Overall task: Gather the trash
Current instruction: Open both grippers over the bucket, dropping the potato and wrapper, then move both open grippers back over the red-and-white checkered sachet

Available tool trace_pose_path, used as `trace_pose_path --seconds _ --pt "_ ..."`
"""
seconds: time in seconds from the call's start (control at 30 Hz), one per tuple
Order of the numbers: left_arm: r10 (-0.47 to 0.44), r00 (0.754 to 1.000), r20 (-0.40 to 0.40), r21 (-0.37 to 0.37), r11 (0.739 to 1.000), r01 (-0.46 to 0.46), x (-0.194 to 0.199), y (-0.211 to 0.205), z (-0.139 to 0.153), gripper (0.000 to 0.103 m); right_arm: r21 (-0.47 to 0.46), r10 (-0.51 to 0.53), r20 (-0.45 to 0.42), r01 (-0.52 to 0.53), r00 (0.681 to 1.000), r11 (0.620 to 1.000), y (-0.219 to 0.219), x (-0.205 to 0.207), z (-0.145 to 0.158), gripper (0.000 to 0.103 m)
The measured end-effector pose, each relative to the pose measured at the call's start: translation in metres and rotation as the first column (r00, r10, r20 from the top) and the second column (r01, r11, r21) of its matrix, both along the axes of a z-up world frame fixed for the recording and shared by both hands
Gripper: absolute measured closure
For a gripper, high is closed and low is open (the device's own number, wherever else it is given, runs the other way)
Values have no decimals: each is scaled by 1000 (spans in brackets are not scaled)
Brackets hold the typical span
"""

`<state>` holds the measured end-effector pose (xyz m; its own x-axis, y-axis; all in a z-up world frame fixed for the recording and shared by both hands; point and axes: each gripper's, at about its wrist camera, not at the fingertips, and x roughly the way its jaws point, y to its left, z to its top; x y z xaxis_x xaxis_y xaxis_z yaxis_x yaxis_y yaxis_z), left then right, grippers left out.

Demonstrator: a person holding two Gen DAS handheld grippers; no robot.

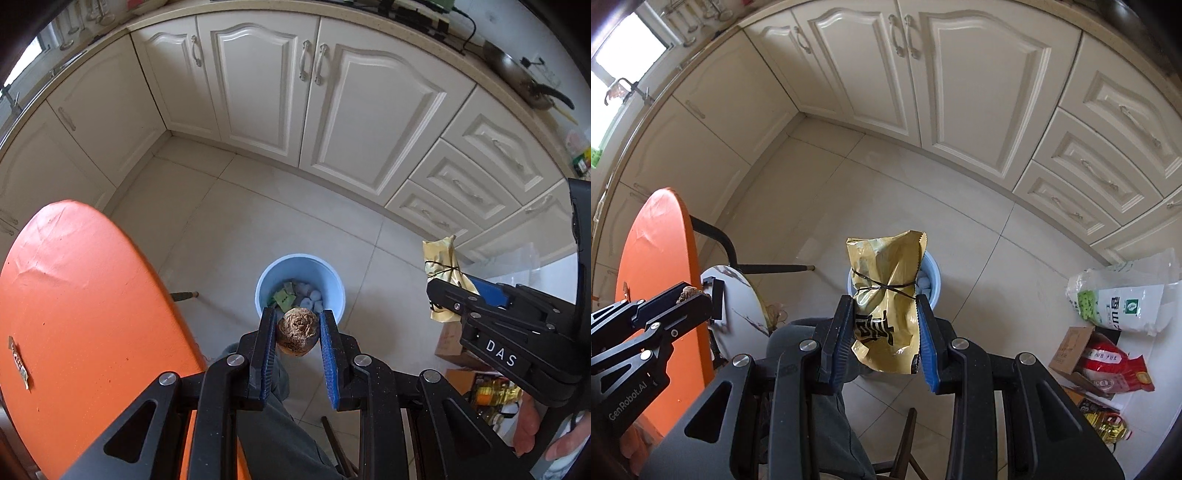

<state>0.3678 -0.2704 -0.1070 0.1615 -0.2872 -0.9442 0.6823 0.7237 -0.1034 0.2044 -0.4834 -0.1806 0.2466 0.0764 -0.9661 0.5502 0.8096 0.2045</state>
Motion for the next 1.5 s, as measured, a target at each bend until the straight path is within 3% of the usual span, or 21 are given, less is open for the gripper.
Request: trace_pose_path --seconds 0.37,0.43,0.5,0.8,0.93,1.0,1.07,1.1,1.17,1.4,1.5 --pt "-24 1000 8 73 997 24 16 -73 -33 82 57 -59 -22 60 998 997 -33 -8 -36 70" --pt "-23 997 70 127 992 14 15 -83 -38 68 69 -60 -27 61 998 996 -35 -9 -41 70" --pt "-26 996 86 129 992 15 16 -89 -40 54 78 -61 -32 64 998 995 -37 -8 -46 70" --pt "-15 998 59 126 992 8 24 -92 -53 53 99 -53 -37 57 998 994 -33 2 -56 70" --pt "5 998 68 127 992 -14 28 -75 -42 53 94 -14 -19 16 1000 995 -22 15 -51 68" --pt "17 997 69 128 992 -26 28 -66 -37 53 79 -8 -7 8 1000 997 -18 22 -44 55" --pt "29 997 71 124 992 -37 29 -60 -34 53 95 -30 7 30 1000 995 -20 24 -37 19" --pt "33 997 75 125 991 -42 30 -57 -33 53 95 -51 36 48 998 994 -21 23 -32 15" --pt "38 995 91 136 989 -50 28 -52 -30 53 75 -69 65 65 995 995 -23 22 -23 14" --pt "44 995 87 129 990 -55 16 -35 -19 53 78 -57 26 55 998 995 -18 18 -23 14" --pt "41 995 89 127 991 -52 10 -27 -13 53 27 -41 -5 41 999 999 -12 16 -21 14"
